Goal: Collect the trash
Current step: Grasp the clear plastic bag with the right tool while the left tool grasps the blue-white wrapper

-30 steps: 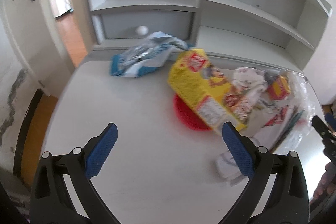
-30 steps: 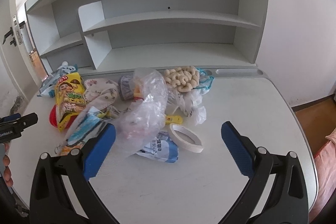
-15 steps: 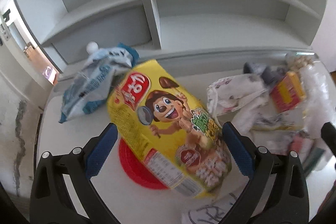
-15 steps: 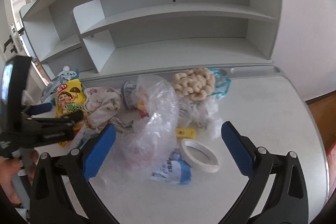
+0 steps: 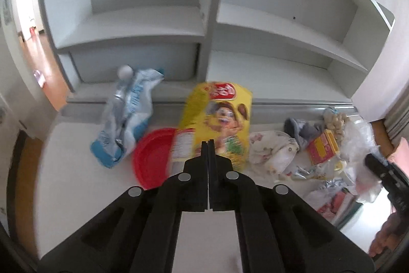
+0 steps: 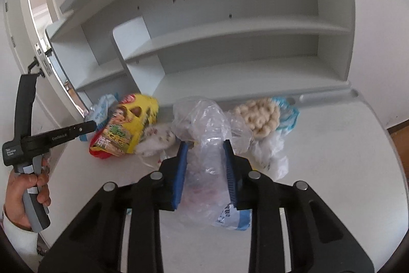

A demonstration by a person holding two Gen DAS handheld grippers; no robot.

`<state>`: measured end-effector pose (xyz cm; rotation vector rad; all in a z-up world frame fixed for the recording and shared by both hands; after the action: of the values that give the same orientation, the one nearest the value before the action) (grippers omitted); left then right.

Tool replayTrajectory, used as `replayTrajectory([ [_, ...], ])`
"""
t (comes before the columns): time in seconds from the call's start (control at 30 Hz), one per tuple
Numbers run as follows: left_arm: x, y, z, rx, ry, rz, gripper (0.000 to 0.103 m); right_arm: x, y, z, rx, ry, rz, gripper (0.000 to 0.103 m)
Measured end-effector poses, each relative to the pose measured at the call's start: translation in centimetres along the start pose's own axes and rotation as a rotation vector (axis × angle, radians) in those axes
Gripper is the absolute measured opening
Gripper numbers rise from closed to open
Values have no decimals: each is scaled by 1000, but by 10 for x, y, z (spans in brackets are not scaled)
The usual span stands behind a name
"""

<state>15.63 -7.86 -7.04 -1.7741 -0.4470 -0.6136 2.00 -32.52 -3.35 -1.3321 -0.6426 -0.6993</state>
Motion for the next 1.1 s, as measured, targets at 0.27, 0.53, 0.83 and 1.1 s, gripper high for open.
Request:
replayTrajectory([
  [0.27,-8,-35,28,154,41,-118,96,-7,-16,-8,-16,6,-11,28],
  [0.53,14,-7,74,255,88,-50,96,-17,-11,-10,-13,20,9,28],
  [0.83,40,81,97,215,81,122,61,-18,-4,-13,-31,23,31,28],
  [1.1,47,37,97,167,44,12,18,-12,-9,-18,-47,24,12,27],
])
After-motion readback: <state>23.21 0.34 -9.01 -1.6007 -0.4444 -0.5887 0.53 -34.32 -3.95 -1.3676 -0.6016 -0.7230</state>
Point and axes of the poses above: each gripper's, at about its wrist camera, not at the fingertips, and y roughly the way its jaws point, z to its left, x to its top, the point moved 9 cm from there along y, roughly the way its jaws point, and after that the axes turned 9 degrees about -y, right-handed, at the moved point
